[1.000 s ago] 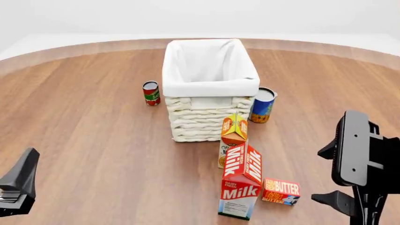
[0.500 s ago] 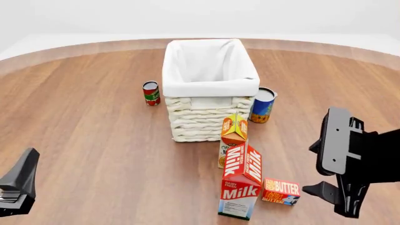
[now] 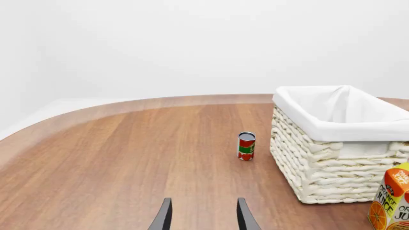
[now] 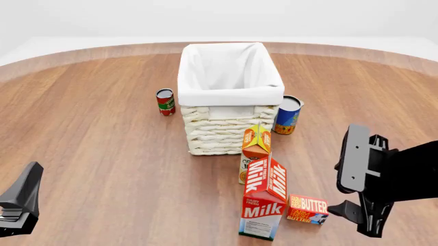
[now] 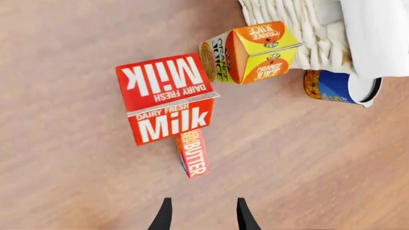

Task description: Pick up the butter and put it in the basket.

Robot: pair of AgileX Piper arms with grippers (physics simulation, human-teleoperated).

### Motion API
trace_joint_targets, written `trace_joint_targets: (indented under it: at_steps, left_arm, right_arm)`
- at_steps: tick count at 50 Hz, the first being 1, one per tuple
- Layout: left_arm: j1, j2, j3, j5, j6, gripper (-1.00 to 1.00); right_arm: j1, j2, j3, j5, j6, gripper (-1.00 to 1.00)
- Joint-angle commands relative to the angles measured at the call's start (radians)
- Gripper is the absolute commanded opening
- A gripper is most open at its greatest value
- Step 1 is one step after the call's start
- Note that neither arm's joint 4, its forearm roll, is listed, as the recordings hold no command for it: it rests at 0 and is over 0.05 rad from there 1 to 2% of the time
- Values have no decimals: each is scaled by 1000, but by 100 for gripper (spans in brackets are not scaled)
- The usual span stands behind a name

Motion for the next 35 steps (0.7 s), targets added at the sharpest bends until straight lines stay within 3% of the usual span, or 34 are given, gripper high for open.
trace_joint_targets:
  at_steps: [1, 16, 23, 35]
  left_arm:
    - [0, 0, 0, 0, 0, 100]
    - [0, 0, 0, 0, 0, 100]
    - [0, 0, 0, 0, 0, 100]
    - [0, 0, 0, 0, 0, 100]
  right_arm:
    - [-12, 17, 17, -17, -6, 100]
    - [-10, 28, 38, -21, -20, 100]
    - [-31, 37, 38, -22, -69, 100]
    - [-27, 33, 31, -16, -102, 100]
